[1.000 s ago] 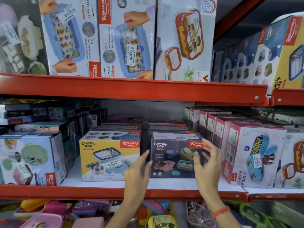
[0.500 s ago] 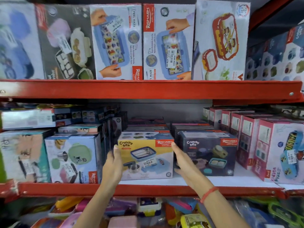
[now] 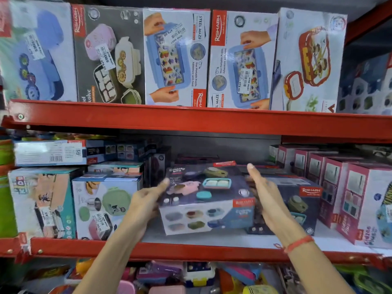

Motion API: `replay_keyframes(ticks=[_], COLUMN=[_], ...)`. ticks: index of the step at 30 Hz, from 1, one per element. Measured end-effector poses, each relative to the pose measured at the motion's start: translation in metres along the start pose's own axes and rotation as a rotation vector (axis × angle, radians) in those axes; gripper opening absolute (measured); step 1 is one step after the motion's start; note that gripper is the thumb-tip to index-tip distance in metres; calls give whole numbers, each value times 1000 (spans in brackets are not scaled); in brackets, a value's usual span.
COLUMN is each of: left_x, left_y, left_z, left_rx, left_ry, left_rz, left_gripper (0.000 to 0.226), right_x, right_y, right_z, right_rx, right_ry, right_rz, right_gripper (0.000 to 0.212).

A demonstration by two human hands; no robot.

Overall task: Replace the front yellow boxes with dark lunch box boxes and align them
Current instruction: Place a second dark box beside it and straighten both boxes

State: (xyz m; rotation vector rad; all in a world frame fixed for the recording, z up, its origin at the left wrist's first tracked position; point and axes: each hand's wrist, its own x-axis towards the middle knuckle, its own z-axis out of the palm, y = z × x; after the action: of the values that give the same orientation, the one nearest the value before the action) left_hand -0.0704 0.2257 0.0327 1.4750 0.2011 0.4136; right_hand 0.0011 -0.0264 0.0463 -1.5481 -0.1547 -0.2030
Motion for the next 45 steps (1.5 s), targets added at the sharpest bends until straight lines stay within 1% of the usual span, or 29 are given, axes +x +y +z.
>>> replay_keyframes(ticks=[1,3,4,6,9,14,18,21,23,25,28,29,31,33,36,37,39,40,41,44,45], left_x=[2,5,7,8,7,4,1,3,4,3,0,-1,-4,-5,-17,-19,-56,-58,-59,-51,-49], left_y=[0,-5,-9,-17,-33,-63,-71,-79,-79,-79,-78,-79,-76,-70,-71,-72,-96,-101,-106,-96,-93], left_z=[1,2,2,5,10,14,19,16,13,10,9,10,15,19,14,12,7,4,0,2,2], left_rx=[2,-6,-11,4,50,89,94,95,121,143,70,45,38,46,65,72,90,70,91,99,97], left_ry=[-8,-26,-36,-36,27,82,111,87,68,92,104,85,15,-39,-27,-43,-37,-40,-27,13,7], left_rz=[20,65,92,158,239,224,241,240,208,163,158,163,188,223,261,274,181,215,235,254,260], left_gripper=[45,57,63,63,60,60,57,57,59,67,89,92,82,72,71,73,76,78,79,78,76], right_x=[3,3,2,0,-2,-15,-22,-24,-30,-34,-36,-37,-38,-38,-52,-55,-91,-95,-98,-90,-87], right_y=[2,7,11,23,46,75,88,91,88,85,84,85,86,79,80,80,105,107,110,98,95], right_z=[1,5,6,8,13,20,21,20,22,23,22,22,22,23,19,17,7,6,4,9,10], right_rx=[-9,-24,-33,-32,-53,-25,-39,-98,-132,-166,-91,-55,-10,19,23,12,-23,-3,-15,-21,-12], right_ry=[1,2,8,24,69,115,124,101,56,27,30,17,-1,-20,-23,-43,-18,-29,-19,-11,-17], right_rz=[-30,-128,-173,-210,-202,-160,-176,-201,-198,-175,-119,-108,-96,-89,-128,-148,-45,-73,-83,-113,-121], right_gripper=[56,40,38,40,48,51,50,50,55,65,79,85,94,85,74,74,78,78,75,54,51])
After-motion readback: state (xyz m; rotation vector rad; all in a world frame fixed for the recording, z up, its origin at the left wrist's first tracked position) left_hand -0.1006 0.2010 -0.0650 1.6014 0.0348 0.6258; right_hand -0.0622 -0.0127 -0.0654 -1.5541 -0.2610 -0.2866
